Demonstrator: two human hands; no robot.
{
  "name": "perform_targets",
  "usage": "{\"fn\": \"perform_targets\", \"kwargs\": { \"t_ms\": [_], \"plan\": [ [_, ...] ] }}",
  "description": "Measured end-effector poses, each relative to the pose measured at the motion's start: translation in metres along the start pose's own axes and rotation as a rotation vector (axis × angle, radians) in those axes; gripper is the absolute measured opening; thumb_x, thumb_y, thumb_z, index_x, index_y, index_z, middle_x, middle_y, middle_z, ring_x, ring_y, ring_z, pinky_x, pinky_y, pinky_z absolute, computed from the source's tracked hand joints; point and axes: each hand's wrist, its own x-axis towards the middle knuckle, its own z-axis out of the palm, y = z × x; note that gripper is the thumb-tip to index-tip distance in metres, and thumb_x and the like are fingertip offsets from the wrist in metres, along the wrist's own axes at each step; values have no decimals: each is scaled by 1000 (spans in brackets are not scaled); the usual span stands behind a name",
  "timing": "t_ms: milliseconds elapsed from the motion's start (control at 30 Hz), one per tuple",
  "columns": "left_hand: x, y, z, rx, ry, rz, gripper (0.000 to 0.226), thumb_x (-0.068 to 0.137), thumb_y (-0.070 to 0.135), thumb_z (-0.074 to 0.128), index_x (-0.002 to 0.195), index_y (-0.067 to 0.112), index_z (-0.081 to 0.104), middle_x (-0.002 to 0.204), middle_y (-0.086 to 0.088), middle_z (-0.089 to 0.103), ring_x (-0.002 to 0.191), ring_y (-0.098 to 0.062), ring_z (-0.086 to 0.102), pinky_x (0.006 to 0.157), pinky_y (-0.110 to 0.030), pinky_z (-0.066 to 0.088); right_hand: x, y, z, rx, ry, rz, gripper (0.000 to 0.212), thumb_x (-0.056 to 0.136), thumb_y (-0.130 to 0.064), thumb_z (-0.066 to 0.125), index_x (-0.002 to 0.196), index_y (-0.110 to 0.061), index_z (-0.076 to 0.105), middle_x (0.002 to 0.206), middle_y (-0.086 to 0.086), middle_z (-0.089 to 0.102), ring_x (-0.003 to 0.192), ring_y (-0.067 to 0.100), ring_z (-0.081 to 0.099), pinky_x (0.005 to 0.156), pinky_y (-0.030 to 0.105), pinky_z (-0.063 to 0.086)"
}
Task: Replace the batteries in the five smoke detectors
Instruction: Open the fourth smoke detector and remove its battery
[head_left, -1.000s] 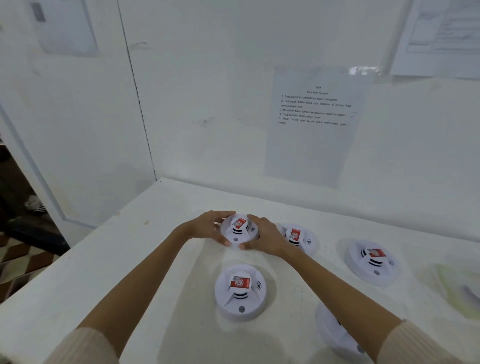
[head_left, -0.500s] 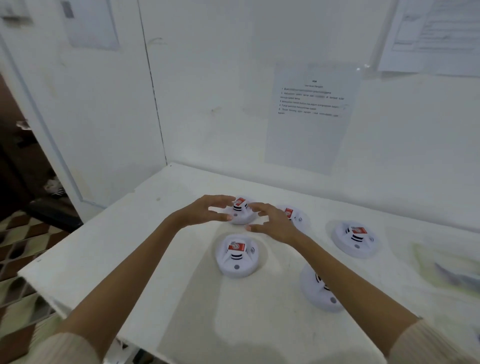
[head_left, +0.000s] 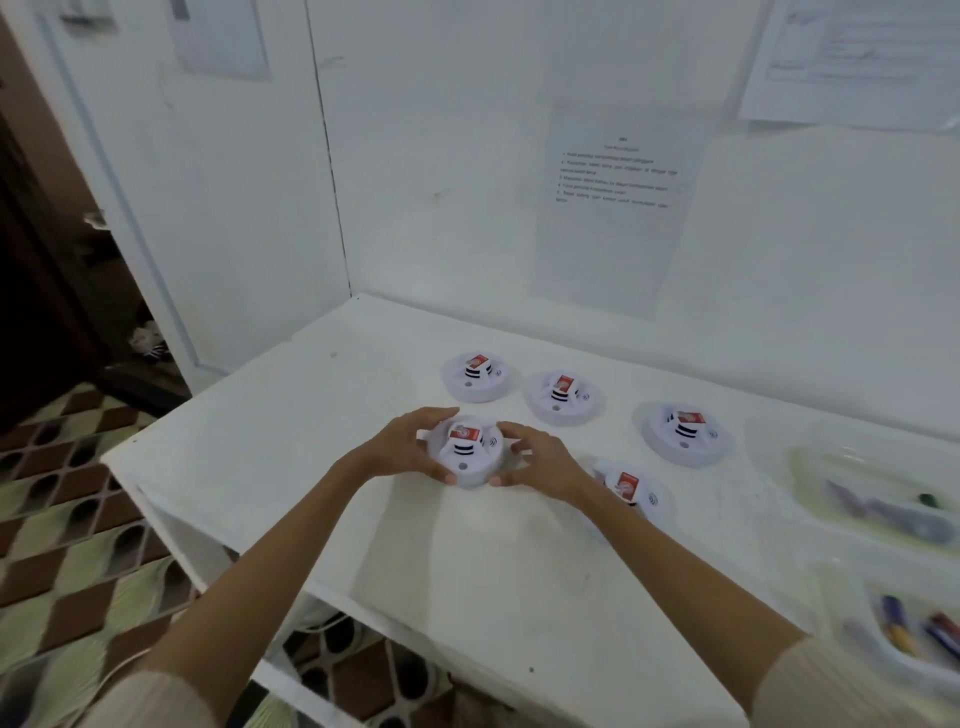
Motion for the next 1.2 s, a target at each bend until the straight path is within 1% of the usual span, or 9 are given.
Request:
{"fn": "perform_targets", "kwargs": {
  "t_ms": [167,333,467,600,700,800,933,1033,1200],
  "plan": [
    [2,0,9,89,51,0,97,52,23,91,136,21,44,134,5,47,118,-9,46,95,-19,39,3,-1,6,56,52,26,66,71,-13,79,129,-12,49,126,3,57,96,11,49,74,14,33],
    [-5,6,8,139,101,43,109,39,42,89,136,19,45,128,4,51,107,-6,50,88,-15,41,6,2,8,73,87,33,70,65,-15,83,127,-15,52,124,2,59,97,11,52,77,17,37],
    [-12,15,1,58,119,58,117,37,38,90,141,25,36,123,5,49,102,-9,51,78,-13,44,0,-9,2,202,181,-60,66,61,-15,85,121,-17,58,116,-8,61,98,10,55,71,5,41],
    [-23,27,-3,-181,156,73,109,49,33,88,140,41,29,127,8,45,111,-16,53,80,-22,51,-5,-34,-5,407,252,-88,58,69,-27,80,120,-25,54,120,-11,57,106,8,54,81,14,45],
    [-33,44,2,-349,172,131,93,53,31,83,132,48,36,131,14,50,109,-11,57,81,-23,52,-12,-50,-4,696,110,83,50,78,-43,65,123,-25,49,128,2,52,117,18,52,87,33,51],
    [-40,54,15,-498,205,171,92,64,18,79,141,36,32,134,11,50,113,-13,57,84,-26,52,-22,-52,1,969,-98,212,62,80,-53,54,130,-17,48,127,10,53,117,24,53,85,41,54],
    [-55,61,25,-440,188,170,97,59,26,80,141,37,29,135,16,48,117,-3,52,88,-21,49,-38,-55,2,1153,-182,228,41,89,-32,57,121,-6,58,113,14,63,92,23,67,84,40,55],
    [-69,64,23,-300,178,155,96,56,34,81,139,34,33,133,17,50,121,-2,48,94,-17,45,-44,-54,-3,1213,-177,218,49,80,-21,66,123,1,54,114,16,62,93,26,66,83,36,56],
    [-73,69,17,-153,234,199,102,59,6,87,140,30,30,124,15,55,106,-11,59,77,-19,53,-51,-57,-13,1126,-39,195,46,81,-4,66,123,-1,50,112,16,62,92,27,64,67,35,59]
  ]
}}
